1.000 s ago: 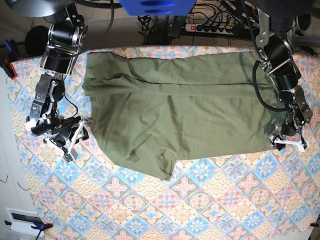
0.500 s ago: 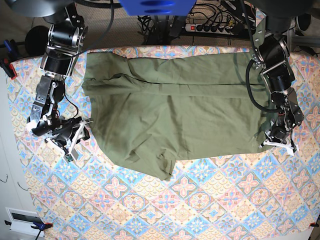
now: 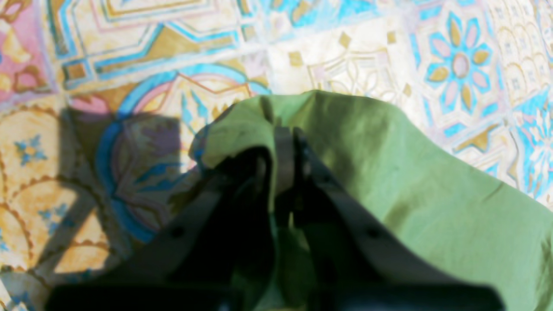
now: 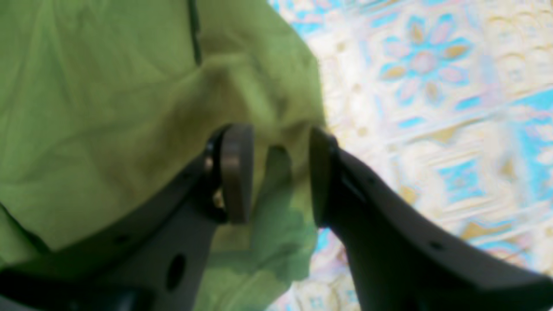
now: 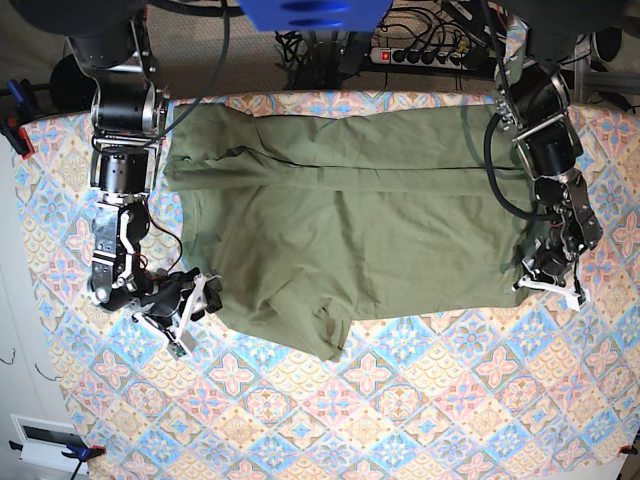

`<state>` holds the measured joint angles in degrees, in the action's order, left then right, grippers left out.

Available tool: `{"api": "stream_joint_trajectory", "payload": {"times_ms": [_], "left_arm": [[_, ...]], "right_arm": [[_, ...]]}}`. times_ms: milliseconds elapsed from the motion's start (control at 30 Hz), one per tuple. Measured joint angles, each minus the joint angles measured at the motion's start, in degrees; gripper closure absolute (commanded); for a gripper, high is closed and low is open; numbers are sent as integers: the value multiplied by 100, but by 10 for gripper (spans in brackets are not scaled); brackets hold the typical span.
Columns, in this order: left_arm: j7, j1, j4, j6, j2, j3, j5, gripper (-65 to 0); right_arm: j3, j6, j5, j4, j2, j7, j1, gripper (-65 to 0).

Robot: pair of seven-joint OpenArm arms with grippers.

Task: Layout the t-shirt on the table in an organized manner, then fold the t-shirt properly
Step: 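Move both grippers along the shirt sides and grasp its hem corners, then lift the hem with both grippers and fold it onto the collar edge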

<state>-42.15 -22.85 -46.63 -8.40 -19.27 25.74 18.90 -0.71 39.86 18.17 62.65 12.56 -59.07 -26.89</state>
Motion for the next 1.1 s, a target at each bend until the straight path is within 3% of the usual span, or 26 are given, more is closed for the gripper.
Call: {"api": "stream_joint_trajectory", "payload": {"times_ms": [267,333,533,633,900,1100], "left_arm": [[-26,0,-4,0,4,0,13,0],[-28,0,-4,2,4,0,15,0],[-28,0,-4,2,4,0,15,0],[-28,0,-4,2,4,0,15,0],[-28,0,-4,2,7,0,-2,0],[-26,0,-4,2,7,0,-2,0]], "right_arm": [[-26,-2,11,-1327,28,990,-566,-211],[-26,-2,-37,-1556,28,1003,-492,-211],[11,-4,-1185,-1805,20,1523,-461,-211],[13,-2,-1438,-1853,15,1792,-505,-211],[4,-2,-1388,-2188,28,2004,-507,-211],[4,-46,-1386,-2184,-197,2015,-483,-207]]}}
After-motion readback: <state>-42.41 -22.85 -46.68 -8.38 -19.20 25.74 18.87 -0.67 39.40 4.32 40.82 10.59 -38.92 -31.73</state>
